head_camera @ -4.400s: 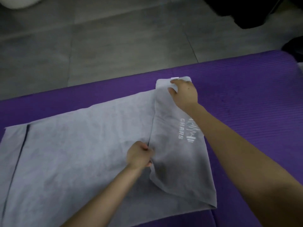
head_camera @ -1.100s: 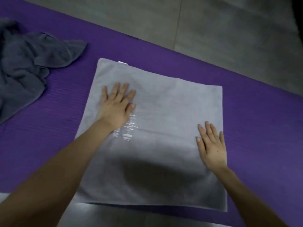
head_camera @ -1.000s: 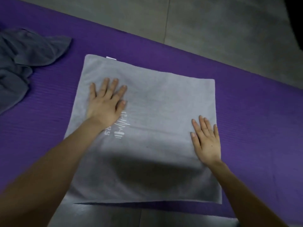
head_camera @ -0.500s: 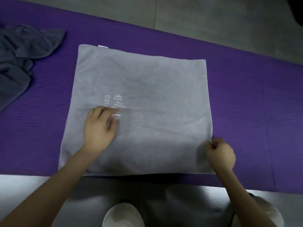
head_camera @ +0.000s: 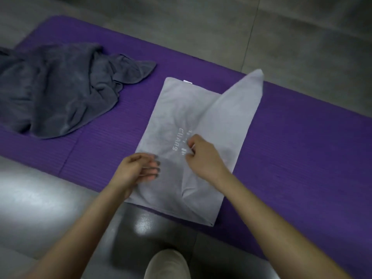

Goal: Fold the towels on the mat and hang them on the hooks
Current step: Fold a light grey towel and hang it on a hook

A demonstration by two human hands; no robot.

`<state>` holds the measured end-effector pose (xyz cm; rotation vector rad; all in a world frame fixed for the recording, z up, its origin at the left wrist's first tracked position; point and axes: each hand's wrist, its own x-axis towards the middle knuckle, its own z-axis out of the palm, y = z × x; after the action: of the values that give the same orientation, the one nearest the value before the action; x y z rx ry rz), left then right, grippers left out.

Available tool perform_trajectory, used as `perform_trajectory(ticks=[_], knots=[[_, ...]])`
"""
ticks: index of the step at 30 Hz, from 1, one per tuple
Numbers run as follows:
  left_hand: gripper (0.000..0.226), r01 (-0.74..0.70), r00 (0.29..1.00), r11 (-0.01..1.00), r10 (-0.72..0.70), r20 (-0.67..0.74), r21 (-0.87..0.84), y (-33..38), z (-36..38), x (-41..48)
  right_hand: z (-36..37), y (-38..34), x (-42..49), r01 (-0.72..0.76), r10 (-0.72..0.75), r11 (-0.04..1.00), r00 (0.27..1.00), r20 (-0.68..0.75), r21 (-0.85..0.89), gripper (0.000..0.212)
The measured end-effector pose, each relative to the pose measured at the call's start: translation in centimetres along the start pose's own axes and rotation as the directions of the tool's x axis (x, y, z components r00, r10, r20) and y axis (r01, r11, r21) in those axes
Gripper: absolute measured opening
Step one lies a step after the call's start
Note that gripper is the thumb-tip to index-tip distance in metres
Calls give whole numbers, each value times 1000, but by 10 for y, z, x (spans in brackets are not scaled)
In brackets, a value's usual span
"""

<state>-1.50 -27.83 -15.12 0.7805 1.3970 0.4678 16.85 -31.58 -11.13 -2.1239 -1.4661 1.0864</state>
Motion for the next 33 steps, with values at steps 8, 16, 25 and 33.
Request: perform_trajectory(ticks=[8,16,25,33], knots=[[16,67,998,996,-67,4,60,-10,15,3,19,25,16,-168,145,969,980,137,180,28],[29,-23,1000,962,22,5,270,-1,31,14,-23,32,114,-187,160,982,884,-440,-18,28],[38,-73,997,858,82,5,508,1,45,28,-22,31,195,-345,249,931,839,-483,-119,44],[17,-98,983,941,41,178,325,13,25,15,-36,31,182,-198,273,961,775,-570,191,5]])
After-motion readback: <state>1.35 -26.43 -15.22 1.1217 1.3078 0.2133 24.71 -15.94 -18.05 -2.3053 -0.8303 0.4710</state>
